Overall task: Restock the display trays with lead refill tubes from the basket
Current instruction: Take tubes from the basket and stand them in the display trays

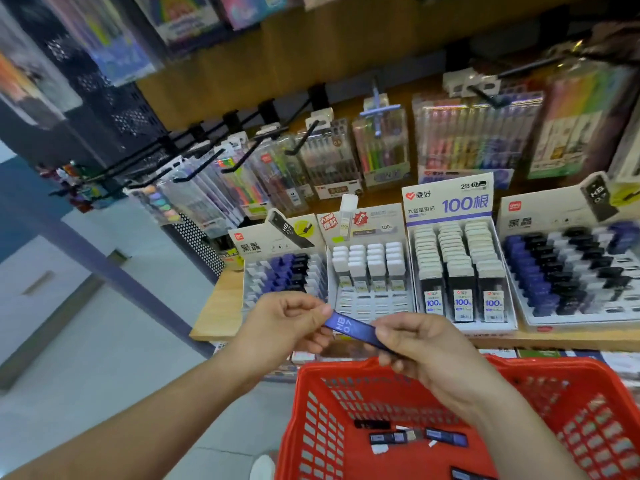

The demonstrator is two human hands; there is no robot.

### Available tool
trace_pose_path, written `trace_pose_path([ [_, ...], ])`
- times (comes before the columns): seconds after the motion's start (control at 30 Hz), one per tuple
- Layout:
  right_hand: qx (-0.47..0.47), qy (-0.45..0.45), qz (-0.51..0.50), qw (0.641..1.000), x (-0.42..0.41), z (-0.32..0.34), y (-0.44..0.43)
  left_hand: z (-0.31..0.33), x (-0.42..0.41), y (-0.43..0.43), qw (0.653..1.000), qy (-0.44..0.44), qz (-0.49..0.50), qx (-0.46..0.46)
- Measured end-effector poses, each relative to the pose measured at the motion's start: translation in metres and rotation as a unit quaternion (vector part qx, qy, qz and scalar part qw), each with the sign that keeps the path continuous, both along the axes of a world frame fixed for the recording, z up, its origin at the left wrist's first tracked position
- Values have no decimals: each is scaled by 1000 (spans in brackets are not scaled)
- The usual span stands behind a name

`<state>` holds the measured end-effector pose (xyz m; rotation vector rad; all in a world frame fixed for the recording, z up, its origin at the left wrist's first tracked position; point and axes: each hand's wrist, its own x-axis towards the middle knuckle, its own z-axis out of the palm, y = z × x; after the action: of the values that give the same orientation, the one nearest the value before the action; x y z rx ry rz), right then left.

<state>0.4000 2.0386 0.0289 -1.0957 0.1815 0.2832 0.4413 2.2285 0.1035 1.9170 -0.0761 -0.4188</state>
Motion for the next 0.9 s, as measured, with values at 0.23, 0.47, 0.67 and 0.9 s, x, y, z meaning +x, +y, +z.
trace_pose_path([
  [0.23, -133, -54, 6, 990, 6, 14, 53, 5, 1, 45, 998, 45, 12, -39],
  [0.47, -379, -107, 9, 919, 26, 0, 72, 18, 42, 136, 974, -142, 141, 105],
  [0.67, -520, -193, 41, 831, 52, 0, 87, -1, 64, 145, 934, -243, 52, 255],
  [0.9, -607, -240, 76, 754, 73, -1, 100, -35, 81, 129, 853, -351, -73, 380],
])
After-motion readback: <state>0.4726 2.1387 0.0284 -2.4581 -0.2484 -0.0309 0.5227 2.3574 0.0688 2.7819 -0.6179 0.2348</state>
